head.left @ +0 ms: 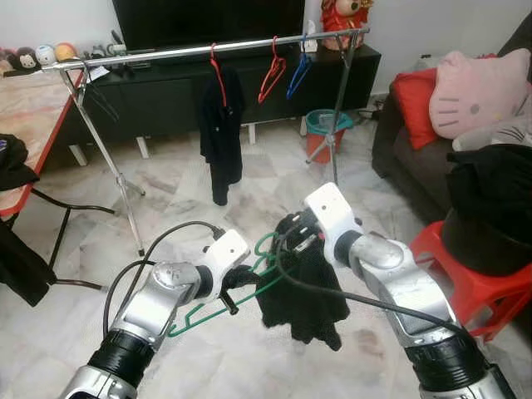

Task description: Hang hanger

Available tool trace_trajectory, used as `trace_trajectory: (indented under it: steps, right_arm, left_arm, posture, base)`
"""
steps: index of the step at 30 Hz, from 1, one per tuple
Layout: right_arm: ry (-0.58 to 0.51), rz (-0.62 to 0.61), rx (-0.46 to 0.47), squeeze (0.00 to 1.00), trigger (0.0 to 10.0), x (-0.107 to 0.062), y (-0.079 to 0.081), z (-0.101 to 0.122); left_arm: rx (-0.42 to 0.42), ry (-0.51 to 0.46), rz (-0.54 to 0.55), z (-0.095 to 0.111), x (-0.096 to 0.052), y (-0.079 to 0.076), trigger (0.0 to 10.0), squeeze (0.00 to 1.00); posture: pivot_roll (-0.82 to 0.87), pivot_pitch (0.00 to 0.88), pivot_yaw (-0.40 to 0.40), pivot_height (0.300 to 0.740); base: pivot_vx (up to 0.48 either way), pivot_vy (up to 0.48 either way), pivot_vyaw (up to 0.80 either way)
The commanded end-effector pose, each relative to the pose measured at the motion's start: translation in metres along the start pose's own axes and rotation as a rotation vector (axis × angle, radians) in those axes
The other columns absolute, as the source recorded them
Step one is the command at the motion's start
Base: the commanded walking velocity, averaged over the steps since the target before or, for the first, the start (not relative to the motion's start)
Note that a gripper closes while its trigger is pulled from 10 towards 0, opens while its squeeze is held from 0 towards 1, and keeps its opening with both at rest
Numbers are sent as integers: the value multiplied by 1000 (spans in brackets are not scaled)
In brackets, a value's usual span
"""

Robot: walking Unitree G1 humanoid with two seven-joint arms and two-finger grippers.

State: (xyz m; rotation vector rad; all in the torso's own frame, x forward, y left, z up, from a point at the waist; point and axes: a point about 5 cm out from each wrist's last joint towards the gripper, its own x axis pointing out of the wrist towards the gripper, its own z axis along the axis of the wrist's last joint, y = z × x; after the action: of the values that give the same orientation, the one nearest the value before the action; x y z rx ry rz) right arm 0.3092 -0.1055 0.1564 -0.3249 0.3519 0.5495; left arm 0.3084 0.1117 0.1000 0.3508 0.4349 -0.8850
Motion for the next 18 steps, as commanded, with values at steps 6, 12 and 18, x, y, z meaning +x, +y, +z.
trace_trajectory:
  steps: [6, 12, 18]
  right_arm:
    - [78, -263, 2, 0, 10000, -7, -35, -24]
    - [150, -314, 19, 0, 10000, -4, -45, -47]
    - [156, -335, 40, 0, 10000, 2, -43, -54]
  left_arm:
    - [38, 81, 57, -5, -5, 12, 10000, 0]
    - [41, 83, 55, -6, -7, 11, 10000, 0]
    - [49, 92, 35, -5, -7, 9, 10000, 0]
  posture:
    - [79, 0, -6, 740]
    - [83, 0, -7, 740]
    - [82, 0, -3, 740]
  base:
    - [0, 0, 0]
    - [0, 0, 0]
    - [0, 0, 0]
